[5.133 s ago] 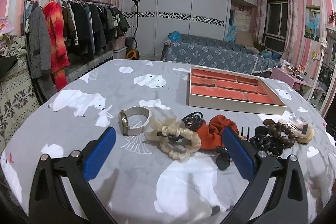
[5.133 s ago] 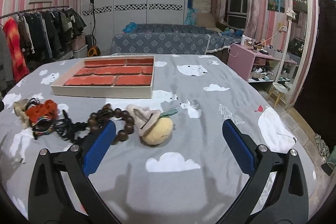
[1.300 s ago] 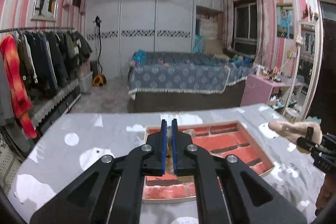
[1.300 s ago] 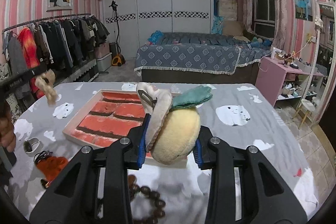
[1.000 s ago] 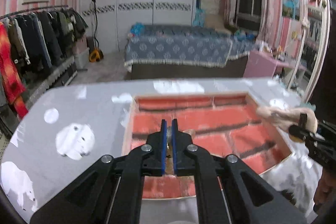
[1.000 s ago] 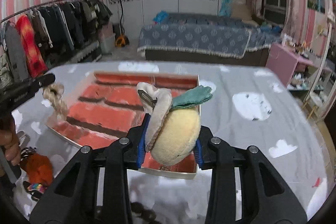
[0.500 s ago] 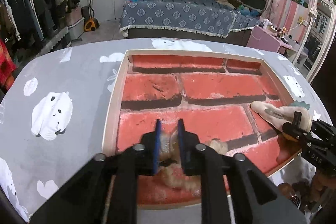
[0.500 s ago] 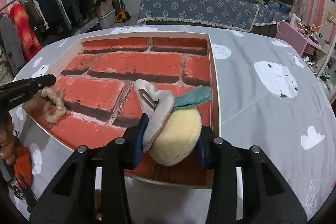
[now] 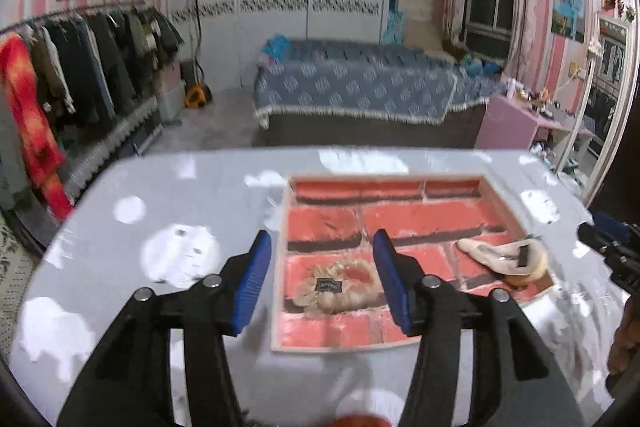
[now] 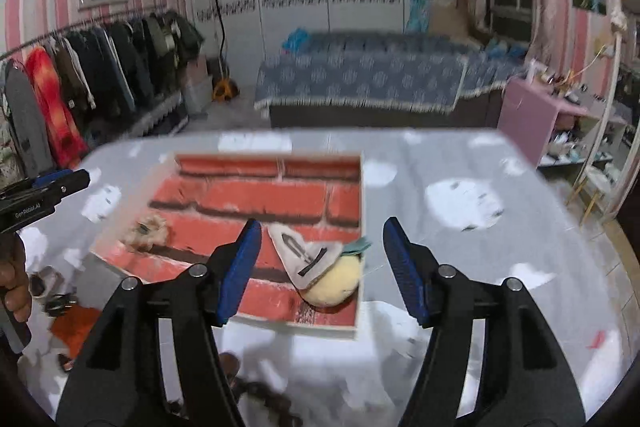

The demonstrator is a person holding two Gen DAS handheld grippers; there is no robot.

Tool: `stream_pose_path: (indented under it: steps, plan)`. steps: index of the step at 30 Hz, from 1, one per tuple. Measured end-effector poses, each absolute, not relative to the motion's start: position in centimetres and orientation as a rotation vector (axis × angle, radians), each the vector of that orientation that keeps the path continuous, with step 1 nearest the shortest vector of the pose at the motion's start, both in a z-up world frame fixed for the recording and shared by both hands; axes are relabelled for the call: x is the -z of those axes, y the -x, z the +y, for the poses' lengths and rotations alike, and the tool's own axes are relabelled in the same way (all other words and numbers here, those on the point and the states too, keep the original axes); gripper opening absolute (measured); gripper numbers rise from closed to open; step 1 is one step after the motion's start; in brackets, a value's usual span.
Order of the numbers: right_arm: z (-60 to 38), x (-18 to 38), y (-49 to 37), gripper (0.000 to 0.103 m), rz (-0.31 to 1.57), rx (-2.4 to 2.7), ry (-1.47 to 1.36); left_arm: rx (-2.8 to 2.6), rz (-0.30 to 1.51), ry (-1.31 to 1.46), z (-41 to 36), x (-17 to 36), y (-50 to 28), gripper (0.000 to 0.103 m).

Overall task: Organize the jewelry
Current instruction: 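Lift both open tools out of the tray back toward the jewelry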

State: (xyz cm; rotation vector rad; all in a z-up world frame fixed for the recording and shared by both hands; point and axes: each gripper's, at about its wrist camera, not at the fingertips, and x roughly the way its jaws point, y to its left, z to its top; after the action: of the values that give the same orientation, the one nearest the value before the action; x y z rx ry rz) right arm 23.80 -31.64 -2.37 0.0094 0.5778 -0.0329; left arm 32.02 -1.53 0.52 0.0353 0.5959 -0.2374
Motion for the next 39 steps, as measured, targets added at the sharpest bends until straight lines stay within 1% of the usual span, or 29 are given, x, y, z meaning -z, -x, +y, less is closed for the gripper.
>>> stream_pose_path:
  steps: [4,7,9,10,13,20,25,32,39]
  plan:
    - [-31.3,-1.2,-18.3,0.066,0.507,0.040,0.014,0.222,0.519,-0.078,-0.1,-4.0,-26.6,0.058]
    - [-30.8,-2.9,-14.0,0.066,0.473,0.036,0.017,0.207,0.492,-0.091,1.0,-5.7,-23.0,0.059]
    - [-30.4,-3.5,-11.3,0.067,0.451,0.028,0.011,0.198,0.466,-0.090,1.6,-6.4,-20.5,0.068]
    - [-30.3,-3.9,-9.8,0.069,0.439,0.025,0.011,0.191,0.451,-0.089,1.9,-6.7,-19.3,0.068]
    - [-30.3,-4.1,-6.5,0.070,0.429,0.033,0.014,0.183,0.425,-0.103,2.5,-7.0,-16.0,0.068]
    - [-30.4,-2.9,-0.8,0.070,0.434,0.060,0.013,0.175,0.444,-0.095,4.0,-4.9,-11.0,0.068]
    - [-30.2,-2.0,1.1,0.070,0.428,0.067,0.032,0.155,0.445,-0.091,4.8,-2.9,-9.0,0.068]
    - [-30.2,-1.5,0.9,0.070,0.429,0.041,0.035,0.131,0.462,-0.067,5.4,-1.2,-7.8,0.068]
    - [-30.3,-1.1,-0.4,0.070,0.444,0.017,0.051,0.122,0.508,-0.095,3.9,2.0,-7.1,0.068]
